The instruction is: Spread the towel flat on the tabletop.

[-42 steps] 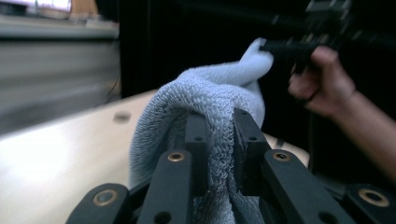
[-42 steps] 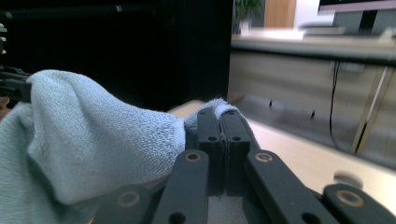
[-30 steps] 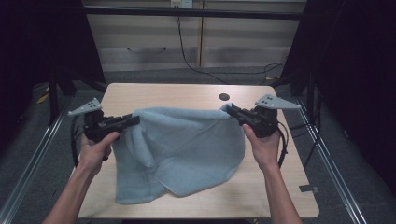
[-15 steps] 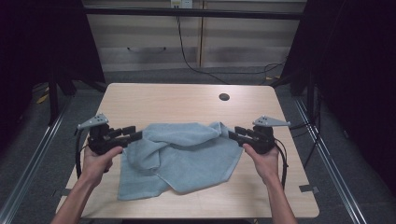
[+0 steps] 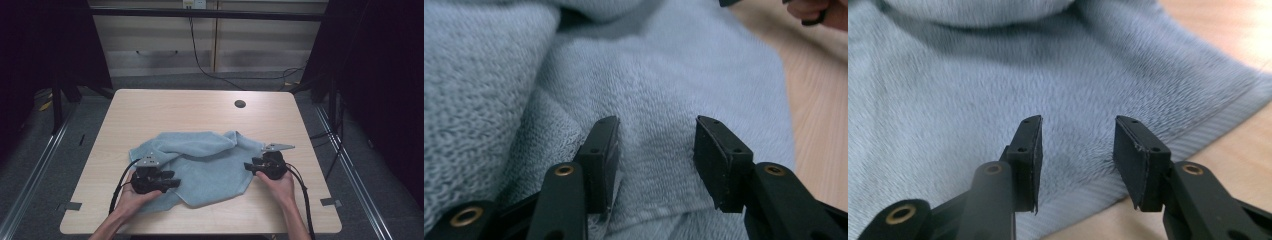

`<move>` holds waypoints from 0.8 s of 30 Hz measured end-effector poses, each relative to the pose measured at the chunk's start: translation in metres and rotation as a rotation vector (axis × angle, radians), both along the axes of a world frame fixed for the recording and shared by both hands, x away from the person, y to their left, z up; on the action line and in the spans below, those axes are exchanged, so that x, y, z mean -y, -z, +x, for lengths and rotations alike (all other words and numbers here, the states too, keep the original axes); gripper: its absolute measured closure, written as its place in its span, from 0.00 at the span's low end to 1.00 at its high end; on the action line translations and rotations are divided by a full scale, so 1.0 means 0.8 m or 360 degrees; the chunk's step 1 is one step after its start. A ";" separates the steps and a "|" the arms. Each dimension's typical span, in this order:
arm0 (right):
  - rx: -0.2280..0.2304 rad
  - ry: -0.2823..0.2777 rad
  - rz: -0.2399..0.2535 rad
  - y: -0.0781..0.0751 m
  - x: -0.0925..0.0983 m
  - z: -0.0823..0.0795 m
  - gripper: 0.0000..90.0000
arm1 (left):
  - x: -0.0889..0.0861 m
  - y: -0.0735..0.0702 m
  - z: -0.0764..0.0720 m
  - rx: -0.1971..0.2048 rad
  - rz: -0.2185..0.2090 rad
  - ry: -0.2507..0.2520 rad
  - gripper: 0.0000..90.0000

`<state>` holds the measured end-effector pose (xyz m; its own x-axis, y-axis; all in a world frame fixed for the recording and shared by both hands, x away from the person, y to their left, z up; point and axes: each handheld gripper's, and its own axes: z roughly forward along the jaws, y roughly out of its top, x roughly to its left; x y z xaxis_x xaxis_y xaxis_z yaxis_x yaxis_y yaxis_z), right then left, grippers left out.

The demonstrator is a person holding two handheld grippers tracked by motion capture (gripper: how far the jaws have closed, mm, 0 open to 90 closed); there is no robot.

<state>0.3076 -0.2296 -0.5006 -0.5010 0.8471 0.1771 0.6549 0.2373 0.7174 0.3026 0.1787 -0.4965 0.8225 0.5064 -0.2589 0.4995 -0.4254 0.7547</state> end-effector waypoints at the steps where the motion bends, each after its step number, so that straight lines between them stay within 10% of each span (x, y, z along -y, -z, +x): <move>1: 0.0000 0.0000 0.0000 0.000 0.000 0.000 0.61 | 0.000 0.000 0.000 0.0000 0.0000 0.0000 0.59; 24: -0.0039 -0.0454 0.0135 0.000 -0.079 -0.129 0.65 | -0.074 -0.006 -0.008 0.0056 -0.0015 -0.0078 0.64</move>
